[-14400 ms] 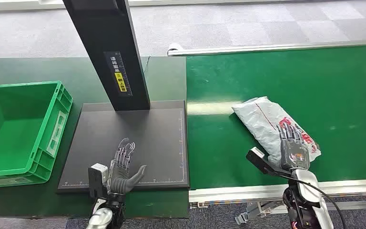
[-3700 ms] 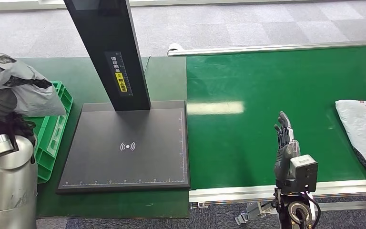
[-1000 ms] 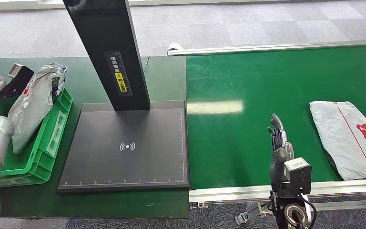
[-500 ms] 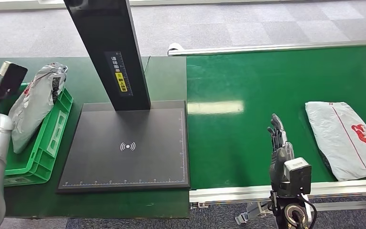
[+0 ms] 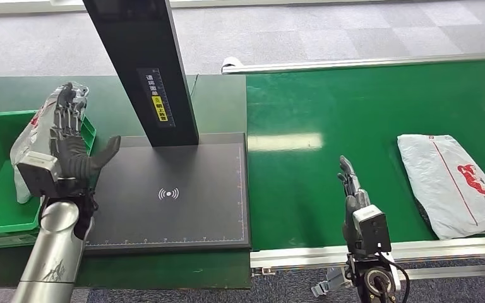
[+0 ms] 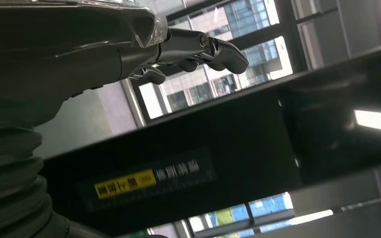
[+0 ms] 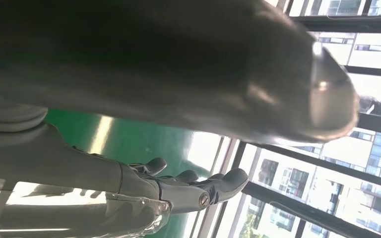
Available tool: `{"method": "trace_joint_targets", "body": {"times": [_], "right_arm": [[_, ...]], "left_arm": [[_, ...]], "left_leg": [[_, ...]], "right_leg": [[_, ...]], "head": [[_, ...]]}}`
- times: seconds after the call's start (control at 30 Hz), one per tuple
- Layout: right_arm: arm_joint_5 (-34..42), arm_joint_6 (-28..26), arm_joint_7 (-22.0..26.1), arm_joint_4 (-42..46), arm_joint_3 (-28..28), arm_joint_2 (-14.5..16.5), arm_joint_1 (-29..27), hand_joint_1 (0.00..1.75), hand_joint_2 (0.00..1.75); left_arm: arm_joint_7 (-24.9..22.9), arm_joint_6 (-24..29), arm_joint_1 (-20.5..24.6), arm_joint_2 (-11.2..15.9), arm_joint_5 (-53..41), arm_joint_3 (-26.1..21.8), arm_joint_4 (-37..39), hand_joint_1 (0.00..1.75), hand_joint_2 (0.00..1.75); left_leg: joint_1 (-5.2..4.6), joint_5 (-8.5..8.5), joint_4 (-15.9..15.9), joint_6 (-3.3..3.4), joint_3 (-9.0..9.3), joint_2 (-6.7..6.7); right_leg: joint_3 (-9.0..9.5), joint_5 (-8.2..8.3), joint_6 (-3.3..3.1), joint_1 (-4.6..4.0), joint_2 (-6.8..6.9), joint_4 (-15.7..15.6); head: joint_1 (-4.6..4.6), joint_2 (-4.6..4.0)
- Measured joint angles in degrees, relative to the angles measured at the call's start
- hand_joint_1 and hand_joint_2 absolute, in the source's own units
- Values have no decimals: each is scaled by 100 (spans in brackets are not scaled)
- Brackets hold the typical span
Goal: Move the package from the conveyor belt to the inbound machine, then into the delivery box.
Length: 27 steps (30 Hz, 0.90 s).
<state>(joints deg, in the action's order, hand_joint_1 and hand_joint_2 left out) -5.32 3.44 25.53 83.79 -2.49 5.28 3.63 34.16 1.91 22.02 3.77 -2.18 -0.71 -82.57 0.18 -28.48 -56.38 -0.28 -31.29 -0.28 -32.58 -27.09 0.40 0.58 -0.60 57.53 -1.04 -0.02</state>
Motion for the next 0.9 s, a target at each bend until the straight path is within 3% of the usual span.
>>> {"method": "trace_joint_targets", "body": {"times": [0.3, 0.43, 0.7, 0.9], "right_arm": [[13, 39, -18, -76, 100, 38, -165, 0, 0], [14, 55, -19, -119, 102, 51, -165, 0, 175], [13, 175, -73, -212, 109, 108, -153, 0, 175], [-20, 337, -73, -341, 192, 206, -112, 0, 175]], "left_arm": [[13, -552, -809, -387, 586, 504, -807, 0, 175], [-3, -576, -896, -441, 609, 557, -893, 0, 175], [-114, -973, -1215, -590, 763, 656, -851, 0, 175], [-61, -816, -1561, -850, 593, 687, -559, 0, 175]], "left_leg": [[0, 0, 0, 0, -1, 0], [0, 1, 0, 0, 1, 0], [0, 0, 0, 0, -2, 0], [0, -2, 0, 1, -4, -1]], "right_leg": [[1, 0, 0, 0, 0, 0], [2, 0, 0, 0, 0, 0], [1, 0, 0, 0, 0, 0], [1, -1, 1, 0, 2, -1]], "head": [[0, 0], [0, 0], [1, 0], [1, 0]]}}
